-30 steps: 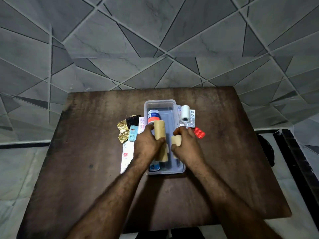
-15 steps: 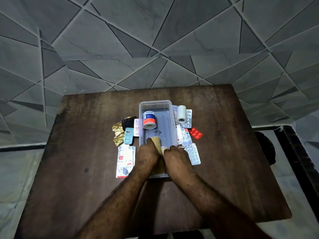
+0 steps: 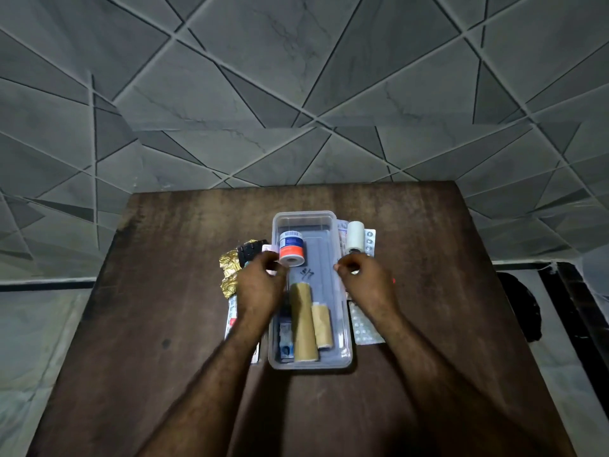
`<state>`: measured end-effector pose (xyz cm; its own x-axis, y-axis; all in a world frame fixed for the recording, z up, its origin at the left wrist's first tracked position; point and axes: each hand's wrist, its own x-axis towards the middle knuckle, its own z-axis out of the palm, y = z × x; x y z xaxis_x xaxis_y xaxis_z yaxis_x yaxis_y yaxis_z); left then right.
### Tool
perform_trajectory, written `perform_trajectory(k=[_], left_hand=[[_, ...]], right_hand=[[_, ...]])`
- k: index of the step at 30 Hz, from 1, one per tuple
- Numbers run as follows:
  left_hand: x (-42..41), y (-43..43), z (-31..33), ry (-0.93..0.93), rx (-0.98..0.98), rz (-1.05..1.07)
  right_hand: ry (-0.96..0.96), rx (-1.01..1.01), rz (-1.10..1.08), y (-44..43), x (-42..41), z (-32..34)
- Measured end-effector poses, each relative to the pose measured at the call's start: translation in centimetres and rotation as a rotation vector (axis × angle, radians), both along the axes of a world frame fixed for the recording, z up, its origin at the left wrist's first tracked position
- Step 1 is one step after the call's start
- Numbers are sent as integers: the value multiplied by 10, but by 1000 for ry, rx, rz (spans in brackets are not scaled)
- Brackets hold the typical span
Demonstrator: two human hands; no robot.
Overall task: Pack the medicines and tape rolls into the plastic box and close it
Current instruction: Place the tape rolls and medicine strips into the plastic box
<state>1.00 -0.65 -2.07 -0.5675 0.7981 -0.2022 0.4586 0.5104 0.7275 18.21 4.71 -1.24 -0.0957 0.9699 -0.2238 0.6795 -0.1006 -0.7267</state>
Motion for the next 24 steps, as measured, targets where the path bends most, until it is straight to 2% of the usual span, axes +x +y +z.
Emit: perform_trajectory(k=[2, 4, 10, 16, 24], left_hand=[[-26, 7, -2, -15, 4, 120], [-49, 10, -11, 20, -78, 145], [-64, 17, -32, 24, -195, 71], [-60, 24, -56, 31, -300, 31], [-53, 22, -55, 48, -265, 111]], right_hand=[[32, -50, -105, 26, 6, -8], [27, -81, -157, 51, 10, -19], [-141, -89, -186, 91, 9, -37], [-158, -138, -182, 96, -5, -57], [-141, -127, -232, 94, -10, -63]])
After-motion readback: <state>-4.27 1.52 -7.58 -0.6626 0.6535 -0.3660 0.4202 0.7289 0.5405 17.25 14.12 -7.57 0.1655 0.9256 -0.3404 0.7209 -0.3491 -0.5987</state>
